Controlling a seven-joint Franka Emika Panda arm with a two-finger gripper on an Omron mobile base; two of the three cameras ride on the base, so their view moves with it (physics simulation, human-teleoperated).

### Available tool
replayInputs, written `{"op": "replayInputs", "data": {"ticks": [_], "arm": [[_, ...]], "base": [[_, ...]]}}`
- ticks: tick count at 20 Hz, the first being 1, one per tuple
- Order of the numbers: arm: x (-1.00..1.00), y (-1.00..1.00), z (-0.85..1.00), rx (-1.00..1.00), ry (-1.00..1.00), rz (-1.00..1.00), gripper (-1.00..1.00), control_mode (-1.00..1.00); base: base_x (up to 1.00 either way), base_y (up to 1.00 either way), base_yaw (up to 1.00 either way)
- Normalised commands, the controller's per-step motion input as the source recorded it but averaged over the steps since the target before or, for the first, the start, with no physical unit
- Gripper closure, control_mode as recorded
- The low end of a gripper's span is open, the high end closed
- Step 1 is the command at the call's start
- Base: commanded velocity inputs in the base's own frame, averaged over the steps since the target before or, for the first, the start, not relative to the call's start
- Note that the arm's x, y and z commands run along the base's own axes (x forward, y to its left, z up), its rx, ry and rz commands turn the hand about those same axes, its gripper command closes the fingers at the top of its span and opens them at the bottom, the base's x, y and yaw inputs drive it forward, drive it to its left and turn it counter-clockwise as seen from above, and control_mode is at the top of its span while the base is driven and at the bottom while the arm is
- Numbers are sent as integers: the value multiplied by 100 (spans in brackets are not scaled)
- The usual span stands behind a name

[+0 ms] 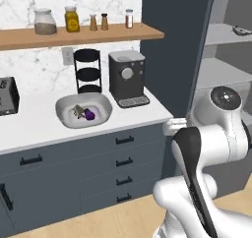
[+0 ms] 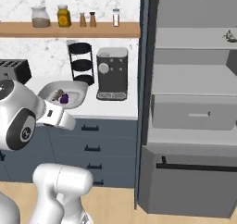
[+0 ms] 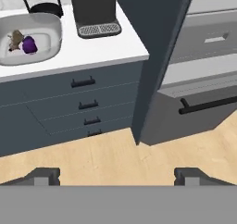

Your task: Place one eggplant and one fish in each tupperware on the nearby counter, to pack two identical lunches.

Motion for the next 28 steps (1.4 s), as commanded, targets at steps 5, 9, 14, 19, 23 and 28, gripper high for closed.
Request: {"op": "replayInputs", "data": {"ticks": [5, 9, 14, 19, 23, 28], "arm": [[0, 0, 0, 0, 0, 0, -100, 100], [0, 0, 0, 0, 0, 0, -100, 100], [0, 0, 0, 0, 0, 0, -100, 100], [0, 0, 0, 0, 0, 0, -100, 100], [0, 0, 0, 0, 0, 0, -100, 100], [0, 0, 0, 0, 0, 0, -100, 100]], "base": [[-8, -100, -2], [-3, -100, -1], [0, -93, 0], [0, -51, 0], [2, -22, 0], [5, -60, 0]]}}
